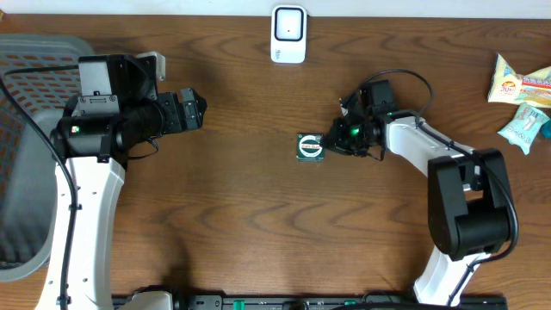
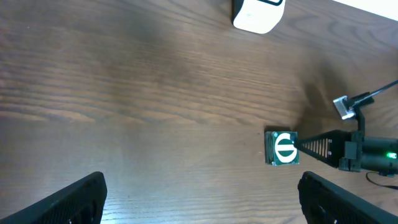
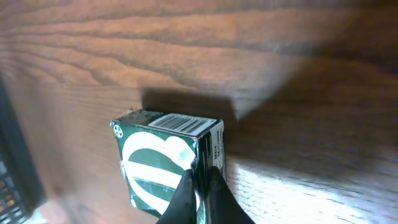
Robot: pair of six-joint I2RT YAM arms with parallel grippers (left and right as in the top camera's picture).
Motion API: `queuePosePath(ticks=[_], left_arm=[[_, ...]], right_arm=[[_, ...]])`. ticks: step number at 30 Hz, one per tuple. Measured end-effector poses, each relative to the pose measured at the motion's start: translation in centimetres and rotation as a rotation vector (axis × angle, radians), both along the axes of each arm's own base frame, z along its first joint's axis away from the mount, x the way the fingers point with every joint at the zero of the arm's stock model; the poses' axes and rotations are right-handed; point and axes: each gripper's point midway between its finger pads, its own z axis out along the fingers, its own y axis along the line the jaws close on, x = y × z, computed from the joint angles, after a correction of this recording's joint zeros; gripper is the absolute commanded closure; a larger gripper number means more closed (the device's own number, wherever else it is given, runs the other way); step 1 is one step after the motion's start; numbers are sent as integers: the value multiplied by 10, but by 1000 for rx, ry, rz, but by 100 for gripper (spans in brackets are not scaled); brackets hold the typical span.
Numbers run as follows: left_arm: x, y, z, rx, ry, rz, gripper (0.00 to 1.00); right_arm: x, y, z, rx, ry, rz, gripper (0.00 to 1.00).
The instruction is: Scan the item barcode
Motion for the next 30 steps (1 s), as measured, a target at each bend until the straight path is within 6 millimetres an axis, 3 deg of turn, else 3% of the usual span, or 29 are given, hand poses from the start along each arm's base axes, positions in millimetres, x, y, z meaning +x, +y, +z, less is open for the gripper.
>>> queuePosePath(ticks=[4,7,11,15,18,22,26,30], left_arm=[[0,0,0,0,0,0,2],[0,0,0,0,0,0,2],[0,0,0,0,0,0,2],[0,0,0,0,0,0,2],[0,0,0,0,0,0,2],[0,0,0,0,0,0,2],[0,0,0,0,0,0,2],[0,0,0,0,0,0,2]], right_arm=[[5,-14,10,-121,-62,-26,99],[12,-25,29,-202,-138,-48,99],[12,-25,45,-247,-192,-47,99],[6,-18,43,-273,-194,-24,92],[6,-8,45,-275,-219,1,79],[3,15,48,-265,-261,53,44],[-7,38,48,-280,-286,102,30],[-15,44,44,-397,-318,112,22]])
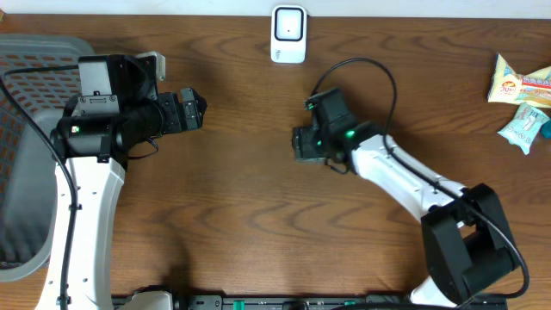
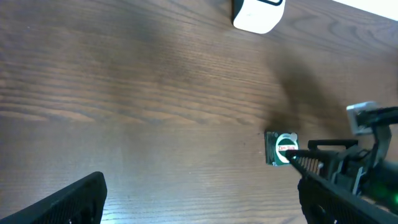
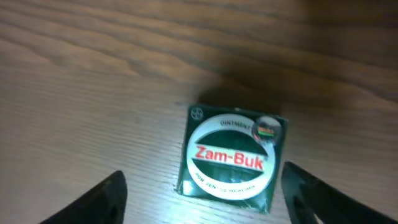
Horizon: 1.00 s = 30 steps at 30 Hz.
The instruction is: Scan the item barcode
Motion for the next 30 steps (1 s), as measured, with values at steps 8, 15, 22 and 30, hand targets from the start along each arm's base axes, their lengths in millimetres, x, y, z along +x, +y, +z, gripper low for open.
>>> queuePosePath(ticks=[8,15,22,30], left_arm=[[0,0,0,0,0,0,2],[0,0,0,0,0,0,2],[0,0,0,0,0,0,2],[0,0,0,0,0,0,2]], right_arm=[[-1,-1,3,-259,-166,-32,19],[-1,11,-14,-438,-266,26,16],[-10,20,-20,-569,-322,104,15],[-7,13,-26,-613,-314,126,15]])
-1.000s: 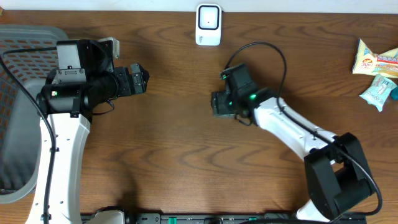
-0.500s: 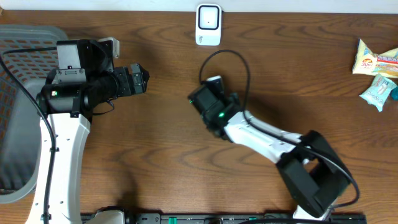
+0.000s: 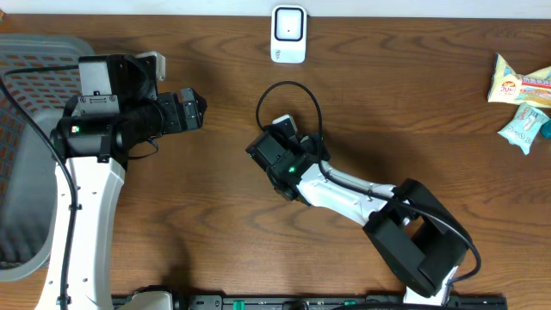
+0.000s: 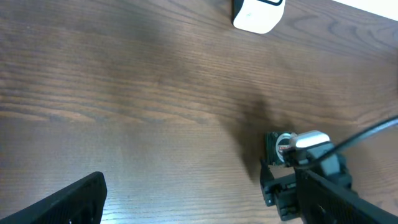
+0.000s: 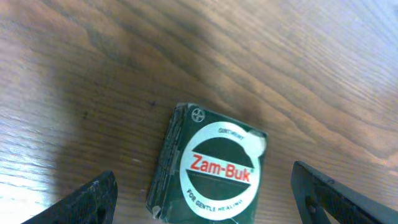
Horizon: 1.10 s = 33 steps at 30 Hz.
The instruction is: Scan the item barcode
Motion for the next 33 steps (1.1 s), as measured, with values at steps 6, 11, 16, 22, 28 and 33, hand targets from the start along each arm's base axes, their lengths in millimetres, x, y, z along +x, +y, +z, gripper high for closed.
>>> queuePosePath(ticks=[6,11,16,22,28,33], left_arm=[[0,0,0,0,0,0,2],[0,0,0,0,0,0,2],[0,0,0,0,0,0,2],[0,0,0,0,0,0,2],[0,0,0,0,0,0,2],[0,0,0,0,0,0,2]], right_arm=[[4,1,-12,-48,19,51,16],[8,-1,-14,-70,25,64,23],[18,-14,-15,-68,36,30,21],[28,-30,-22,-21,96,1,65],[35,-37,-21,12,113,-10,99],[36,-37,-19,44,145,-26,99]])
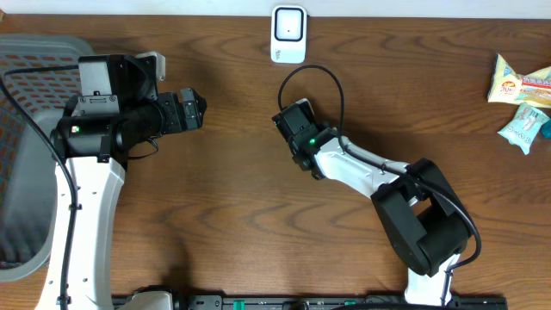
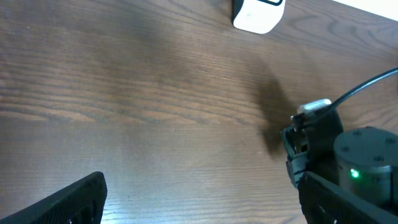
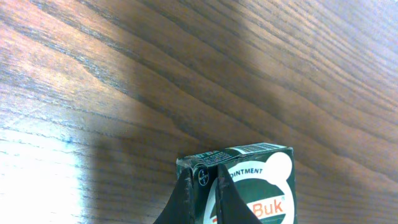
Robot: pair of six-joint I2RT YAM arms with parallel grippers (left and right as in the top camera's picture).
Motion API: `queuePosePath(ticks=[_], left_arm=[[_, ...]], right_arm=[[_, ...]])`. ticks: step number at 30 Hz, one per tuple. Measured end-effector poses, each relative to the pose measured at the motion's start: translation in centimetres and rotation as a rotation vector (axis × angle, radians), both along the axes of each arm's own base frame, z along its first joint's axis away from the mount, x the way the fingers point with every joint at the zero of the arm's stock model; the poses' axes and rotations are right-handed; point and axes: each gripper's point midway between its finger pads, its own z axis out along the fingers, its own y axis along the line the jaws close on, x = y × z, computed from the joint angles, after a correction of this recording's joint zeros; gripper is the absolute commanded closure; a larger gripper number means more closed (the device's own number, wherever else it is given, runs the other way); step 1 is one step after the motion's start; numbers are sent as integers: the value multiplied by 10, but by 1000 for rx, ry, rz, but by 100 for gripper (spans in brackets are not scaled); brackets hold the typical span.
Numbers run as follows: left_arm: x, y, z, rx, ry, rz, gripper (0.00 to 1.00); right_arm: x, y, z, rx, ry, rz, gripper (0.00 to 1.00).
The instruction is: Scan the item barcode
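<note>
The item is a small dark green Zam-Buk box [image 3: 249, 183] lying face up on the wooden table. My right gripper [image 3: 204, 177] is shut, its two thin fingers side by side with their tips on the box's far left corner, not around it. Overhead, the right gripper [image 1: 300, 133] covers the box. In the left wrist view only a teal edge of the box [image 2: 288, 144] shows beside the right wrist. The white scanner [image 1: 288, 34] stands at the table's back edge and also appears as the scanner [image 2: 257, 14]. My left gripper [image 2: 202, 208] is open and far from the box.
A grey mesh basket [image 1: 26, 129] fills the left edge of the table. Two snack packets [image 1: 518, 82] lie at the far right. The right arm's black cable [image 1: 306, 77] loops between the box and the scanner.
My right gripper was open with its fingers wide on either side of the box. Now it is shut, has moved back and to the right, and touches the box's corner. The left arm has not moved.
First my right gripper was shut with its tips against the box's right side. Then it stood open above the box, and later open with the wrist further left and the box seen turned. Now it is shut again at the box's corner.
</note>
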Motion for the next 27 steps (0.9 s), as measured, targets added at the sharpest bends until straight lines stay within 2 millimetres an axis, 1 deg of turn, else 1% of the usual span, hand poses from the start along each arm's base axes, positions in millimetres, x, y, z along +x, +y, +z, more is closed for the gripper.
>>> queuePosePath(ticks=[4,12,13,14,15,16,17,18,19,20,23,27], left_arm=[[0,0,0,0,0,0,2],[0,0,0,0,0,0,2],[0,0,0,0,0,0,2],[0,0,0,0,0,0,2],[0,0,0,0,0,0,2],[0,0,0,0,0,0,2],[0,0,0,0,0,0,2],[0,0,0,0,0,0,2],[0,0,0,0,0,0,2],[0,0,0,0,0,0,2],[0,0,0,0,0,0,2],[0,0,0,0,0,0,2]], right_arm=[[2,-4,3,37,40,-32,99],[12,-12,5,194,139,-82,99],[13,-14,6,204,144,-86,95],[13,-14,6,216,149,-89,89],[13,-15,7,224,152,-97,80],[11,-16,8,227,160,-100,65],[10,-16,9,232,165,-106,45],[8,-18,11,232,170,-107,22],[7,-19,14,237,169,-108,9],[8,-19,20,246,161,-107,1],[11,-16,48,284,109,-97,1],[14,-17,102,356,1,-88,1]])
